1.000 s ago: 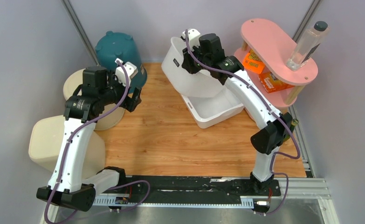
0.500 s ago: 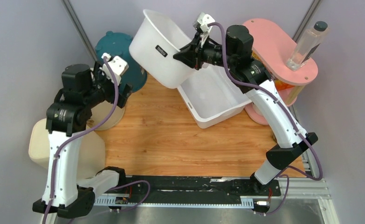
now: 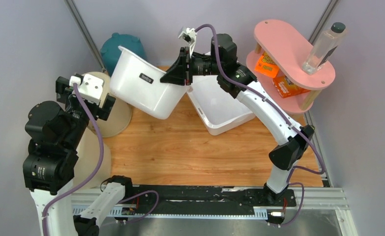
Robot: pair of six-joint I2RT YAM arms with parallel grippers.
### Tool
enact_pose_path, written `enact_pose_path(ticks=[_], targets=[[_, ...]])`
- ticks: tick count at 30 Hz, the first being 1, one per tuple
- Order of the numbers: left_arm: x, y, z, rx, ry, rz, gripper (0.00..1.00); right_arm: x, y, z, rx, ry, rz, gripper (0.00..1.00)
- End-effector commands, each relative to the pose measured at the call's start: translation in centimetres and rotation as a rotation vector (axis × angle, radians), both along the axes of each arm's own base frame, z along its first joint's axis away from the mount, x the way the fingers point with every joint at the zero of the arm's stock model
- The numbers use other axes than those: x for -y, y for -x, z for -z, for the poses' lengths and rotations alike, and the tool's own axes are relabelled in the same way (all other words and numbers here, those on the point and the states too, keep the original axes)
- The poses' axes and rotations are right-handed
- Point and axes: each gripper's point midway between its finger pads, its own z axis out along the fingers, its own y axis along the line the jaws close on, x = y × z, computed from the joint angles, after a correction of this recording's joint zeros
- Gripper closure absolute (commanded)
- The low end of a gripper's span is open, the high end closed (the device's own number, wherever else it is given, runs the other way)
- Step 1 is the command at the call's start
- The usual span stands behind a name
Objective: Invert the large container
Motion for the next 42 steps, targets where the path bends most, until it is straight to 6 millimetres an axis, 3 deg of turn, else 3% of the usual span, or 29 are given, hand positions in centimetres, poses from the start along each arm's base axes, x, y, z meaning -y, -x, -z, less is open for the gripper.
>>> enact_pose_path(ticks=[1, 8, 14, 20, 23, 27, 28, 30, 34, 38, 42], targets=[[-2.3, 1.3, -2.7, 0.118, -0.006, -0.115, 0.05, -1.1, 3.1, -2.8, 0.002, -0.116, -0.155, 1.00], [-2.5, 1.6, -2.6, 0.106, -0.013, -0.118, 0.05, -1.8, 5.2, 0.4, -0.146, -0.072, -0.282, 1.00], [-2.3, 0.9, -2.2, 0.080, -0.015, -0.115, 0.05, -1.3, 7.5, 5.5, -0.396, 0.050, -0.520, 1.00], [-1.7, -1.0, -1.8, 0.019, -0.058, -0.088, 0.05, -1.7, 7.4, 7.2, -0.556, 0.113, -0.599, 1.00], [-1.5, -2.1, -1.6, -0.005, -0.069, -0.084, 0.05, -2.0, 6.9, 9.3, -0.647, 0.158, -0.619, 1.00], [-1.1, -3.0, -1.1, -0.023, -0.045, -0.081, 0.05, -2.8, 3.8, 13.6, -0.776, 0.185, -0.554, 1.00], [-1.1, -3.1, -1.1, -0.025, -0.040, -0.083, 0.05, -3.0, 2.7, 14.5, -0.785, 0.185, -0.534, 0.93], [-1.0, -3.4, -0.7, -0.035, -0.023, -0.084, 0.05, -3.6, -0.5, 16.9, -0.838, 0.192, -0.472, 0.69], [-1.1, -3.6, -0.5, -0.037, -0.021, -0.091, 0.05, -3.8, -5.6, 20.6, -0.872, 0.178, -0.356, 0.41], [-1.4, -3.9, -0.3, -0.046, -0.042, -0.106, 0.05, -3.1, -9.1, 23.0, -0.873, 0.163, -0.294, 0.26], [-1.4, -4.3, 0.0, -0.057, -0.052, -0.111, 0.04, -2.9, -11.0, 23.8, -0.849, 0.145, -0.255, 0.19]])
